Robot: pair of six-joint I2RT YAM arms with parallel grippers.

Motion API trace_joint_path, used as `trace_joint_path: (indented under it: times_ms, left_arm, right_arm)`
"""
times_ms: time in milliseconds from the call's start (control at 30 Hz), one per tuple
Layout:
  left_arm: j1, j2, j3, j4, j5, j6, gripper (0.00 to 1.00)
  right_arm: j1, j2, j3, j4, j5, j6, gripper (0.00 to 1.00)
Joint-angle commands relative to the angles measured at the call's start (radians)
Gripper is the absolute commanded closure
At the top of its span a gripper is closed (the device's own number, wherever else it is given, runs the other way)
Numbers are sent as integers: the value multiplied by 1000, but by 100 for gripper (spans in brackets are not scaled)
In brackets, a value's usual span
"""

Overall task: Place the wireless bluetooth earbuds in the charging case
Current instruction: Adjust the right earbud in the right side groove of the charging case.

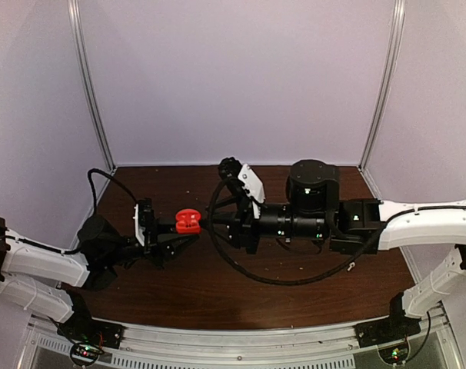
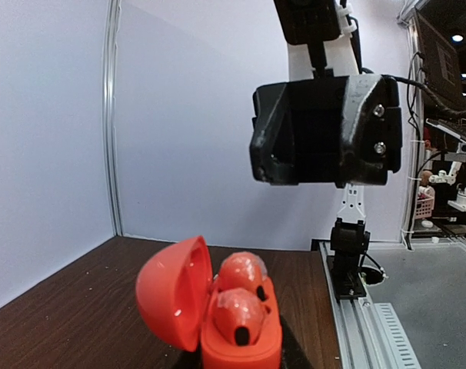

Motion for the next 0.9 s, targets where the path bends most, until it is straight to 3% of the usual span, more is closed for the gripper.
trace_joint_path:
  times_ms: [0,667,767,867]
  left_arm:
    - [-4,0,39,-4,42,-11,100]
    - [-4,45,47,36,84,-24,100]
    - [-4,47,49,35,82,-25,100]
    - [-4,48,48,33,84,-28,100]
  right_arm:
    - [-5,7,19,-32,7,-5,69]
    - [-8,97,25,-23,24,29,86]
    - [-8,82,23,-41,8,25,86]
    - [-9,47,20,-41,-37,17,77]
